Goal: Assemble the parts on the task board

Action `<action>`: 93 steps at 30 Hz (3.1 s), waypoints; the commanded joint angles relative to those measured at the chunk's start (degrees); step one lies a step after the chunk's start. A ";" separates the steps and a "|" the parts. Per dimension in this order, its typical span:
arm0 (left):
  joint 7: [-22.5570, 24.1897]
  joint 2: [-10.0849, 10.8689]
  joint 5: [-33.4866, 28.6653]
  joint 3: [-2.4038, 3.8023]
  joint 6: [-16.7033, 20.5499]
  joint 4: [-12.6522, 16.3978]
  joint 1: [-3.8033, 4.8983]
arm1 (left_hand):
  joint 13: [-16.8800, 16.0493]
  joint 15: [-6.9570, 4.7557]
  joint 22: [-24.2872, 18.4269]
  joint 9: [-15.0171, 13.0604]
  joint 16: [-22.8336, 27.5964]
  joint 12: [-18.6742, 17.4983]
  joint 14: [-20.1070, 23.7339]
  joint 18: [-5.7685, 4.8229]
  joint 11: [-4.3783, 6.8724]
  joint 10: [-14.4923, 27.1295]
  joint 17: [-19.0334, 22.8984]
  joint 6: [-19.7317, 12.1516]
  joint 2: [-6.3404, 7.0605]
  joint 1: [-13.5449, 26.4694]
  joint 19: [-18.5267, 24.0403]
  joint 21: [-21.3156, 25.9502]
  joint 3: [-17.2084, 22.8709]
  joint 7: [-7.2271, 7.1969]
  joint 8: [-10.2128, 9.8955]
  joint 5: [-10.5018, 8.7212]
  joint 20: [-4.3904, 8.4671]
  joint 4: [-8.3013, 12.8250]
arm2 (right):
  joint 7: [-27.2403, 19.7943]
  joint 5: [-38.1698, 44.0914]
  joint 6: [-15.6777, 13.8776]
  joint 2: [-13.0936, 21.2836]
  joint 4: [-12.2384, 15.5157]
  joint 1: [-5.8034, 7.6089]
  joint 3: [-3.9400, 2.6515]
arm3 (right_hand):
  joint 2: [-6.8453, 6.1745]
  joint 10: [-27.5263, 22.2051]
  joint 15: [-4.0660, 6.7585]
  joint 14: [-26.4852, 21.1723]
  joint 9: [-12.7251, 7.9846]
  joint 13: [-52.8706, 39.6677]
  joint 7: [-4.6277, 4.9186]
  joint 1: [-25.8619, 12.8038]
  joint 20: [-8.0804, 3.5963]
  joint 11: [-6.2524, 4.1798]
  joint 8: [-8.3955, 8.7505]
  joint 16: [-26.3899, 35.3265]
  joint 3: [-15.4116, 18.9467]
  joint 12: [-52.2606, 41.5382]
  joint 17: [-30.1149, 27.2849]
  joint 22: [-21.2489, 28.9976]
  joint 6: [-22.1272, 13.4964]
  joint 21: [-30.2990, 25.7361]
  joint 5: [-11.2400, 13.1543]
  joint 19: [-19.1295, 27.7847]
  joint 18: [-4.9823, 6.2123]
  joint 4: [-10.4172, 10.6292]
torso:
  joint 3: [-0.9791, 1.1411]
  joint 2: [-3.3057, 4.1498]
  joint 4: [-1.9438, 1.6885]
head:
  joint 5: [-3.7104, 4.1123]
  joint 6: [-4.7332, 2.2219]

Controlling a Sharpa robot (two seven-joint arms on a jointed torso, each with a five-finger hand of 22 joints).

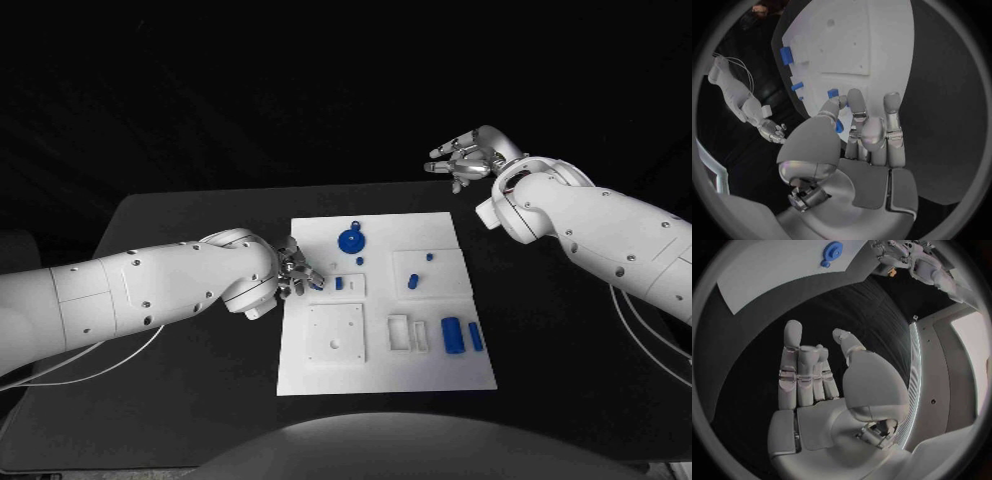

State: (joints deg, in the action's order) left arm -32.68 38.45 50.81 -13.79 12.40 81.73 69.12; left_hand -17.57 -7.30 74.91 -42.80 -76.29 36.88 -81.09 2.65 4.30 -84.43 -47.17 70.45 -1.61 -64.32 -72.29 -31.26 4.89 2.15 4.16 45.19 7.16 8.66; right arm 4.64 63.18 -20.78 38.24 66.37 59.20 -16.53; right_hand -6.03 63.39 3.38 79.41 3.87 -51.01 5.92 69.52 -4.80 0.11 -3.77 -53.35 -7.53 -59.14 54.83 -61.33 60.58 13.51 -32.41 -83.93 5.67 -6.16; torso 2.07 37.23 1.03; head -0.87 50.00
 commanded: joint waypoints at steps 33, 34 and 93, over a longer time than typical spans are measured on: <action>-1.07 -2.63 2.97 -0.08 -4.88 -1.14 -0.28 | 0.23 -0.08 1.08 -17.15 -0.51 1.14 -0.31 1.42 0.70 -2.37 -1.08 6.22 -1.15 0.36 0.01 -0.87 2.66 -4.76 0.69 -0.35 -1.05 2.44 | -0.34 0.35 0.68 -0.06 0.20 -0.03 -0.03 | 0.08 -0.13 0.36 -0.01 -0.04 0.03 0.07 -0.68 -0.10 -0.06 0.19 0.17 -0.40 0.32 -0.01 0.05 -0.08 0.15 -0.21 -1.96 0.38 0.01 | 0.02 0.00 0.09 | 0.24 0.00; -1.12 -2.76 3.04 -0.08 -5.03 -1.23 -0.28 | 0.23 -0.08 1.08 -17.15 -0.51 1.14 -0.31 1.42 0.70 -2.37 -1.08 6.22 -1.15 0.36 0.01 -0.87 2.66 -4.76 0.69 -0.35 -1.05 2.44 | -0.34 0.35 0.68 -0.06 0.20 -0.04 -0.03 | 0.08 -0.13 0.36 -0.01 -0.04 0.03 0.07 -0.68 -0.10 -0.06 0.19 0.17 -0.40 0.32 -0.01 0.05 -0.08 0.15 -0.21 -1.96 0.38 0.01 | 0.01 0.01 0.08 | 0.26 0.00; -0.68 -3.61 7.00 -0.06 -7.16 -2.61 -0.58 | 0.67 -0.26 1.03 -20.09 -0.47 1.48 -0.11 1.38 0.95 -2.37 -0.62 7.19 4.38 -2.17 -0.14 -0.26 -2.30 -5.63 0.32 -3.92 -1.29 -10.97 | -0.40 0.35 0.71 0.09 0.23 -0.04 -0.03 | 0.04 -0.08 0.37 0.01 -0.03 0.06 0.07 -0.77 -0.10 -0.07 0.19 0.22 -0.46 0.34 -0.05 0.16 -0.10 0.19 -0.33 -1.95 0.35 -0.09 | 0.01 0.00 -0.02 | 0.88 0.00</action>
State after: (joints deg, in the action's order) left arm -33.62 34.92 57.90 -13.71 7.00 79.07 68.73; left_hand -16.98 -7.29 74.90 -62.86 -76.50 38.22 -81.16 3.55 4.95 -83.77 -47.86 77.41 2.53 -66.29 -72.28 -31.81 2.63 -3.00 4.60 41.62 5.93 -1.98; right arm 4.62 63.18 -20.73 38.33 66.52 59.18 -16.53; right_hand -5.80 63.50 3.38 79.41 3.87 -51.01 5.92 69.29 -4.80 0.22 -3.77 -53.35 -7.70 -59.14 54.83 -61.22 60.58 13.51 -32.40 -83.93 5.67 -6.33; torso 2.08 37.21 1.02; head -0.02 50.00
